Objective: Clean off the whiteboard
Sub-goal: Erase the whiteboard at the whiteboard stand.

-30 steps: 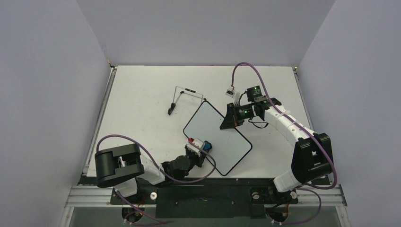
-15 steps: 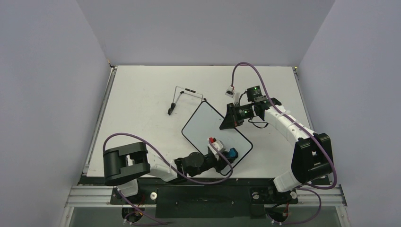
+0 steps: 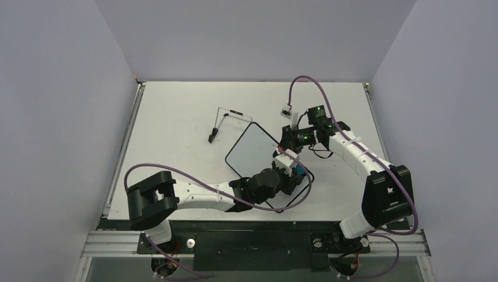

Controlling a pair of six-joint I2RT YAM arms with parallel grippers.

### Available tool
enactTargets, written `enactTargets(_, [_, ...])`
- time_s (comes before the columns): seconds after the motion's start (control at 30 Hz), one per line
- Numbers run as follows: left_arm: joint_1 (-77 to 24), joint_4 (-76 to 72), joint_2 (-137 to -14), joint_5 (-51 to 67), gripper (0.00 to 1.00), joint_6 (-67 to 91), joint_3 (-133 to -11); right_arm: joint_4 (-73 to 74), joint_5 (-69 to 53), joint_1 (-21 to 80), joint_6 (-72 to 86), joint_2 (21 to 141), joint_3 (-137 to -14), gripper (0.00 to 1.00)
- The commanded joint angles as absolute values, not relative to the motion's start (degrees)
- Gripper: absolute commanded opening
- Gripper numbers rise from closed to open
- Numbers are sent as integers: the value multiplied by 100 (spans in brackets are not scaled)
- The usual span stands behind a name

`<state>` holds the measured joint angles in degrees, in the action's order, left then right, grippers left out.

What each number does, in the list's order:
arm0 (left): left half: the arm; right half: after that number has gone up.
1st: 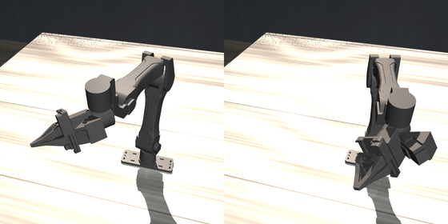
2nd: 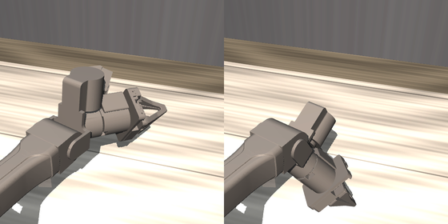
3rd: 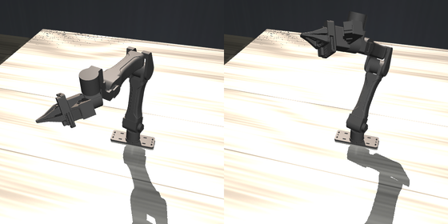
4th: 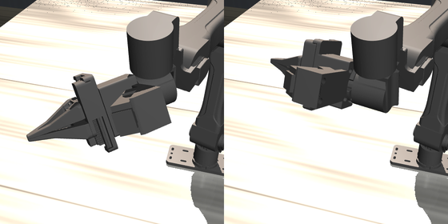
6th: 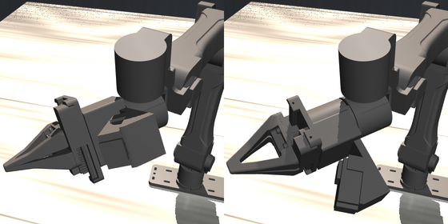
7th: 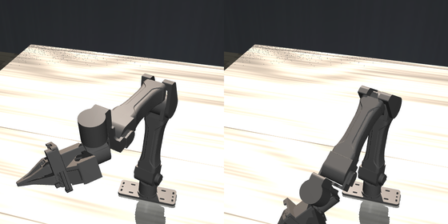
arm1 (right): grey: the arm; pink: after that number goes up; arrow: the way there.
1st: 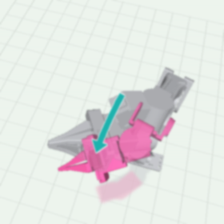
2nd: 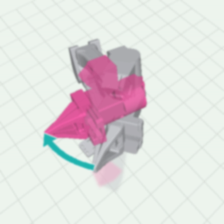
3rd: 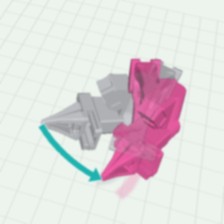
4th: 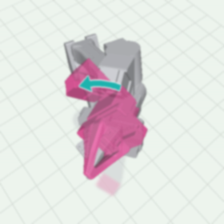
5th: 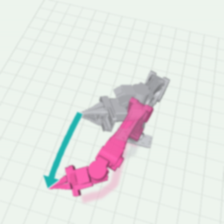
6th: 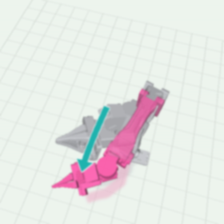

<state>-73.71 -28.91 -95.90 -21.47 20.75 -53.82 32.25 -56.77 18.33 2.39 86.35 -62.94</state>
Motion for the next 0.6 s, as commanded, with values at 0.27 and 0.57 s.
enactTargets(0.27, [-5761, -1467, -9407, -2563, 0, 2720, -4455, 3399, -6464, 1908, 781, 8233, -6334, 0])
enactTargets(0.57, [-4593, -1237, -9035, -2149, 0, 2642, -4064, 3398, -6448, 1908, 772, 8244, -6332, 0])
